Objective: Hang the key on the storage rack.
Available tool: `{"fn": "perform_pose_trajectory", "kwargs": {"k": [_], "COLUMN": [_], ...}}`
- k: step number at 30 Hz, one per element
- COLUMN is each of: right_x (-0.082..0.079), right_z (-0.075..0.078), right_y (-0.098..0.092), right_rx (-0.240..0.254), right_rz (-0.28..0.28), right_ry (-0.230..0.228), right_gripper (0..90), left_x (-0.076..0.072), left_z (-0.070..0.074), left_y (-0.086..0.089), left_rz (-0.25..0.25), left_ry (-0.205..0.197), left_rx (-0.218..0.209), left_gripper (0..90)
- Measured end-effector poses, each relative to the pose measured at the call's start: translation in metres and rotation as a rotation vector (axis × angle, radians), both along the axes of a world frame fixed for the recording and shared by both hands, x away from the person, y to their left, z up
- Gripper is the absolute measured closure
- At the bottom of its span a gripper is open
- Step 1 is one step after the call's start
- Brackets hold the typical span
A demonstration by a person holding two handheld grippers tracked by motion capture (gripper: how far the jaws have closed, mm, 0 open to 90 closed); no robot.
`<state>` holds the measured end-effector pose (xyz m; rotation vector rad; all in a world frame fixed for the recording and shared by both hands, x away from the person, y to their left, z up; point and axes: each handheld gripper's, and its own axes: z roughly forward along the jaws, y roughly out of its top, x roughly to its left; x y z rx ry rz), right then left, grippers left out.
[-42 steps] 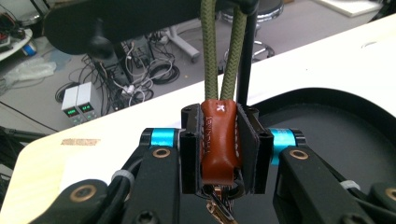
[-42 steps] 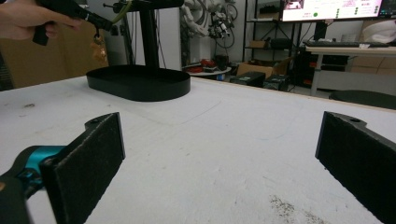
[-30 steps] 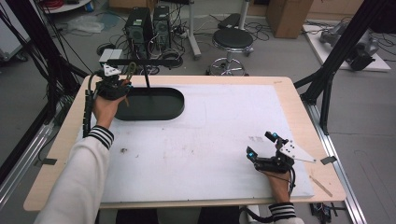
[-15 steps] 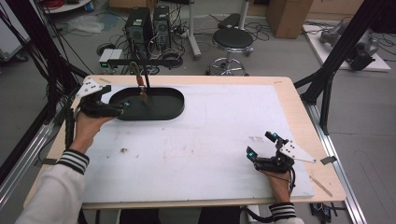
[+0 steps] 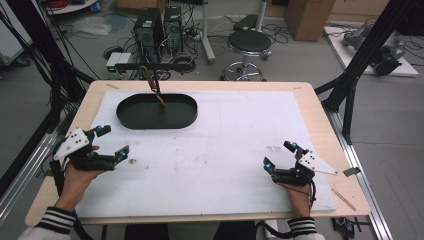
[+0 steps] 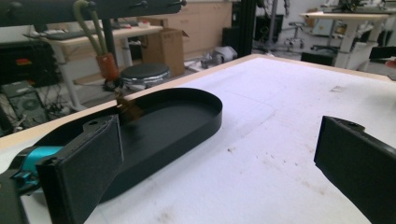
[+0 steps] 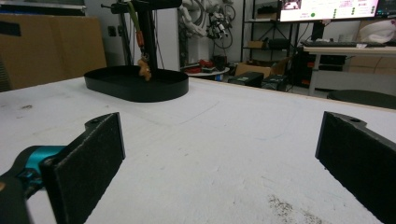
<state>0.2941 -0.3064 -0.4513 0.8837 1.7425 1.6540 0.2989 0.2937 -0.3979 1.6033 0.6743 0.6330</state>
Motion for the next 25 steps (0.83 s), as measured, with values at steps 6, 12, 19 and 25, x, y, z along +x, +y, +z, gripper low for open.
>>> {"fn": "perform_pose_trajectory", "kwargs": {"k": [6,12,19,25], "right_x": [-0.001,-0.001,-0.001,-0.002], "right_z": [0.000,0.000,0.000,0.000], "right_y": [0.000,0.000,0.000,0.000], "right_rx": [0.005,0.003,0.003,-0.002], "right_rz": [-0.009,-0.011,-0.009,-0.010], "right_ry": [-0.005,-0.012,-0.012,-0.014], "right_gripper": [0.3,0.3,0.3,0.3], "left_x": [-0.023,-0.038,-0.043,-0.047], "left_z": [-0.028,-0.046,-0.055,-0.056], "left_y": [0.002,0.003,0.005,0.007], "left_rz": [-0.009,-0.001,0.016,0.029], "left_ry": [0.009,-0.029,-0.057,-0.089], "left_rx": [-0.011,-0.057,-0.104,-0.124], "left_gripper": [1.7,1.7,1.7,1.7]}}
